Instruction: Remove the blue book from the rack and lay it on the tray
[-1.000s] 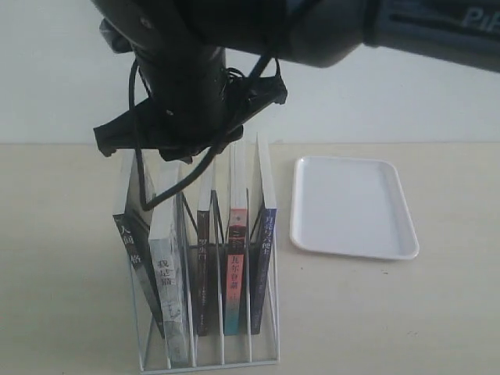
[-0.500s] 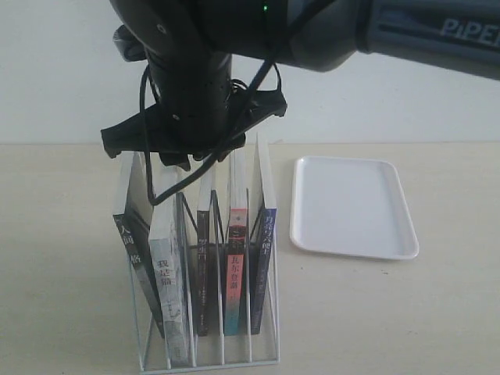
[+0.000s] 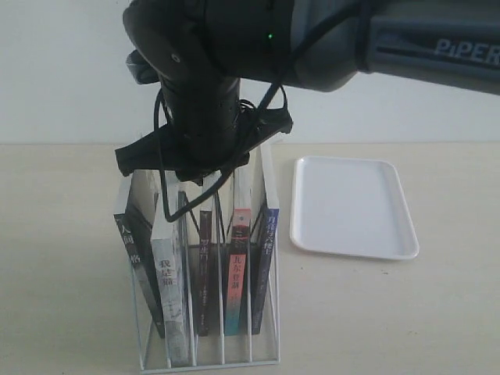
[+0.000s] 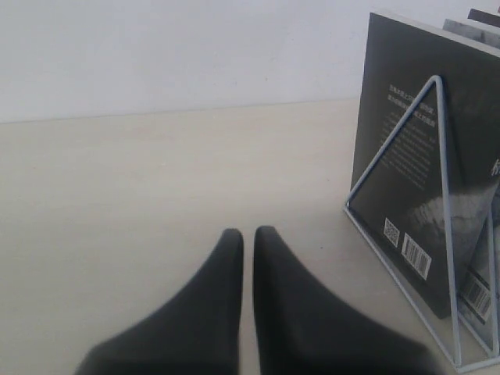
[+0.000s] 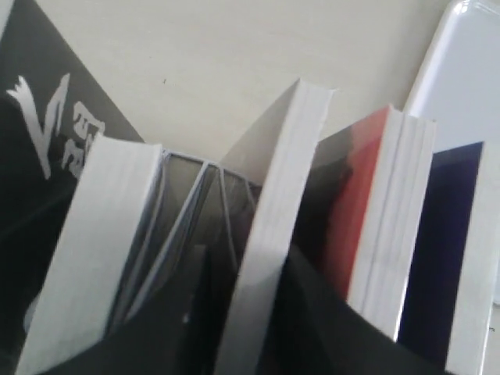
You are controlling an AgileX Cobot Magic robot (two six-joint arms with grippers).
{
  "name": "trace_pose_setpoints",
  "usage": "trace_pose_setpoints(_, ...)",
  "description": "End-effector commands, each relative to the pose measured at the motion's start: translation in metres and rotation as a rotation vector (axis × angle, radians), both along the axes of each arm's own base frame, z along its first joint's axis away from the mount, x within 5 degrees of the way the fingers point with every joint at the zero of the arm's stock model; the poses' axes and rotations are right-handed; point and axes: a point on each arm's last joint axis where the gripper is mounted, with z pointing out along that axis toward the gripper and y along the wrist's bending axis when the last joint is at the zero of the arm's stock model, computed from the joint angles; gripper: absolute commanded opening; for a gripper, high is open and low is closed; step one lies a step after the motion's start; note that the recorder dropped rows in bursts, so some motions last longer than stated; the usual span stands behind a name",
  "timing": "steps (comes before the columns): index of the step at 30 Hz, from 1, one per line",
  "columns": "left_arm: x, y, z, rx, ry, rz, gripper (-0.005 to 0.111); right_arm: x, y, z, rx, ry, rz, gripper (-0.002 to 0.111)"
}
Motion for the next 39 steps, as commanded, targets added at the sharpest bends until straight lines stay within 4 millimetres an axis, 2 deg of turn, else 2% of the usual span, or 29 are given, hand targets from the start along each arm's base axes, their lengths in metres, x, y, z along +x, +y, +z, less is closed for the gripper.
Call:
trace_pose_setpoints(1,0.000,0.000,-0.001,0.001,0.000,0.002,0.004,0.002,-0.003,-0.001,-0.004,0.002,-0.012,0.005)
trace_pose_setpoints(2,0.000,0.000,-0.001,0.001,0.000,0.002,0.004,0.002,-0.003,-0.001,-0.004,0.002,-0.012,-0.001)
trace_pose_setpoints(9,0.000,0.000,-0.001,0.001,0.000,0.002,0.004,0.003,-0.005,0.010,-0.010,-0.001,-0.025,0.000)
trace_pose_setpoints(15,0.000,0.000,-0.001,0.001,0.000,0.002,0.004,0.003,-0.006,0.031,0.005,-0.015,-0.043,0.000)
trace_pose_setpoints(24,0.000,0.000,-0.001,0.001,0.000,0.002,0.004,-0.008,0.006,0.070,0.077,-0.093,0.027,0.000)
trace_pose_setpoints(28,0.000,0.000,-0.001,0.001,0.000,0.002,0.004,-0.010,0.004,0.085,0.113,-0.116,0.038,0.000)
trace_pose_setpoints(34,0.000,0.000,-0.001,0.001,0.000,0.002,0.004,-0.014,0.003,0.090,0.139,-0.098,0.049,0.000)
trace_pose_setpoints(39,0.000,0.000,-0.001,0.001,0.000,0.002,0.004,-0.016,0.006,0.076,0.121,-0.044,0.067,0.000)
